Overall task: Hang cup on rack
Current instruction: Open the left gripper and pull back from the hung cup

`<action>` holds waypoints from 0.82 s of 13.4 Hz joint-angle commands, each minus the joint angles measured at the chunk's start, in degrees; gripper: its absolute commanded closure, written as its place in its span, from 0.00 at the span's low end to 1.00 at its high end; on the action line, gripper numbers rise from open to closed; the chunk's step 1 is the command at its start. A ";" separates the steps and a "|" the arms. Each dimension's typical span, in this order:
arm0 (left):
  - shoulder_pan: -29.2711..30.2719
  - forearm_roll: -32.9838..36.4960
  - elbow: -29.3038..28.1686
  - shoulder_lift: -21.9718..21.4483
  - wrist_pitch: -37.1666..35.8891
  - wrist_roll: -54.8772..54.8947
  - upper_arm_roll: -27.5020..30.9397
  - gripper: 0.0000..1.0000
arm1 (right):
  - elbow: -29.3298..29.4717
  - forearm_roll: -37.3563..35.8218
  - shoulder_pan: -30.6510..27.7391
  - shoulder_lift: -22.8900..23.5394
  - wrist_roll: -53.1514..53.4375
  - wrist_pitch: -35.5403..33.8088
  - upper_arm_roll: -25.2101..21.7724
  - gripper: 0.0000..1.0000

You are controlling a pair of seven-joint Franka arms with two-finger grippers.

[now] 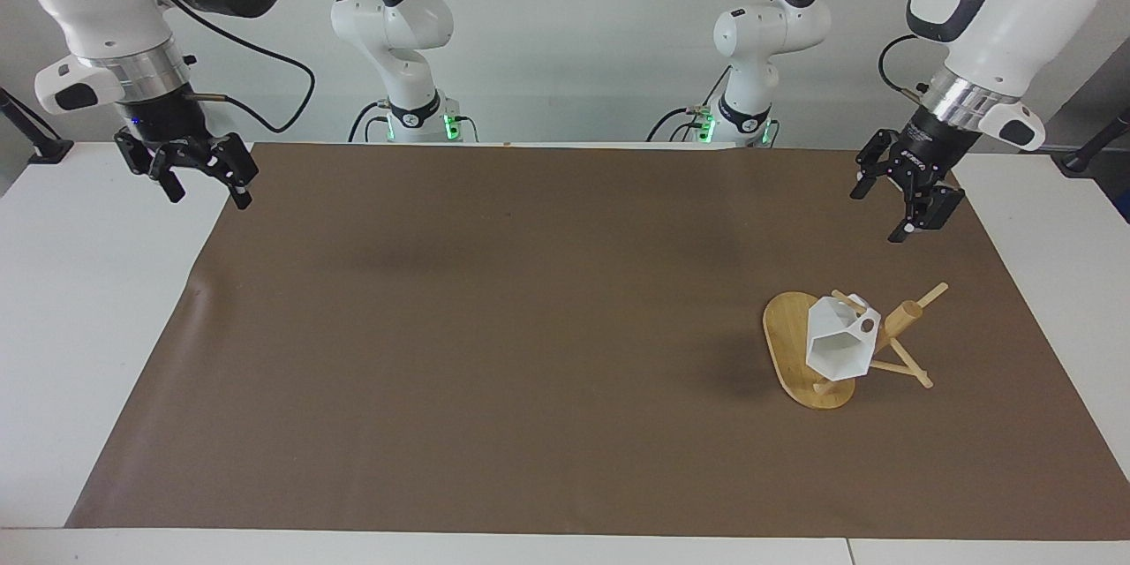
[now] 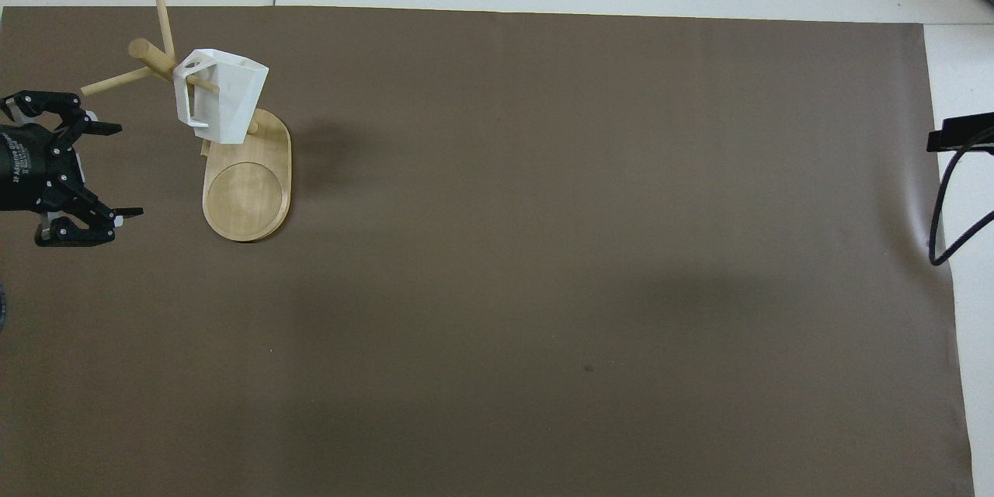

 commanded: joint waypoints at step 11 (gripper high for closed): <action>-2.67 9.18 4.76 -2.13 -16.41 61.52 0.64 0.00 | -1.33 -0.03 -0.17 -1.01 0.20 -0.87 0.84 0.00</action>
